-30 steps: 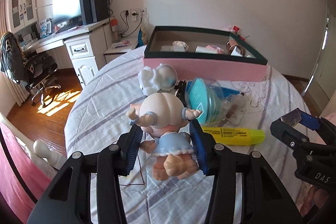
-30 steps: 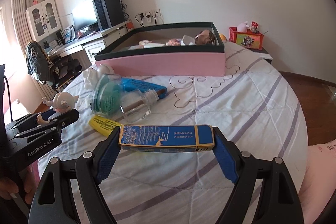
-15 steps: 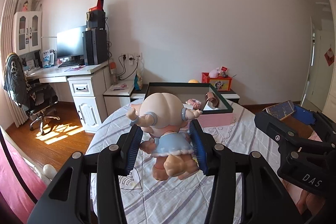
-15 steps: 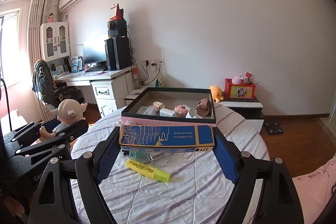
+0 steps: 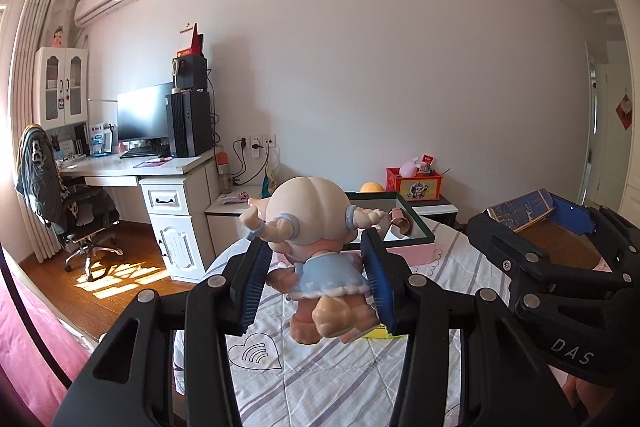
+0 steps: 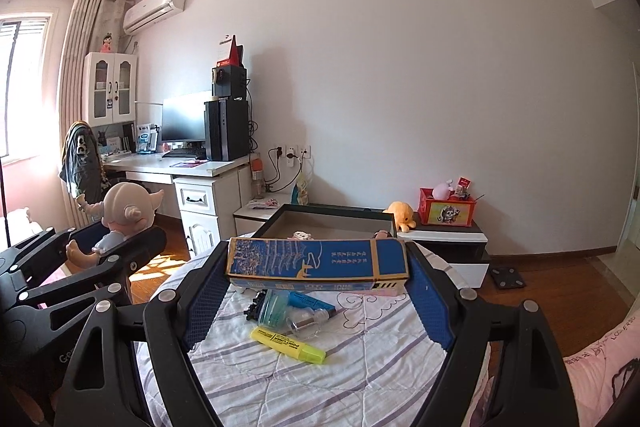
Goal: Organize rigid objects
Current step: 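Carry the doll and blue box into the pink box and release both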
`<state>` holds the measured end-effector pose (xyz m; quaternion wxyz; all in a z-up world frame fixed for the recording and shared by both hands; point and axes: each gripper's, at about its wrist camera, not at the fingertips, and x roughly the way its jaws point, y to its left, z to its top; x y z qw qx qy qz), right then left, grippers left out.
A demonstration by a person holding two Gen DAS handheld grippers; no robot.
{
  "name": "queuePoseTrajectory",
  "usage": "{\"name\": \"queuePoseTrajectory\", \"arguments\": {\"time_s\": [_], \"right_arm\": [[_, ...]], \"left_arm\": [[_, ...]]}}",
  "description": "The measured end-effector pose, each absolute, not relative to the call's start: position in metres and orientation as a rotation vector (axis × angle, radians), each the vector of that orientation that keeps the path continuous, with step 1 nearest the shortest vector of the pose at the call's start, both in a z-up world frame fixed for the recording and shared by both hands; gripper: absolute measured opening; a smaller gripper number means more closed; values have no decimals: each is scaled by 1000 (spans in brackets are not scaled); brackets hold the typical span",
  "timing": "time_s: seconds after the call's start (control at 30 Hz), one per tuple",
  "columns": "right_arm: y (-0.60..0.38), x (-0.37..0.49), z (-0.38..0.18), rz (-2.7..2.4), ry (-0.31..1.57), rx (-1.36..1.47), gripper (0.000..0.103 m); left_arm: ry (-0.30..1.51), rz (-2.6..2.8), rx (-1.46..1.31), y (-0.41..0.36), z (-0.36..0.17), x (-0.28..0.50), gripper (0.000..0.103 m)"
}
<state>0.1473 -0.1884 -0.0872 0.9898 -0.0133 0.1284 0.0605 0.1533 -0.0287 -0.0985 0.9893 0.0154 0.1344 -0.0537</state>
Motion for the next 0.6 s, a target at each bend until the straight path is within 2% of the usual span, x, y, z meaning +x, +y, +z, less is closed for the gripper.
{"name": "queuePoseTrajectory", "arguments": {"time_s": [0.33, 0.6], "right_arm": [[-189, 158, -94, 134, 278, -29, 84], [-192, 193, -97, 141, 302, -42, 84]], "left_arm": [[285, -98, 42, -31, -104, 164, 47], [319, -115, 70, -37, -107, 209, 47]]}}
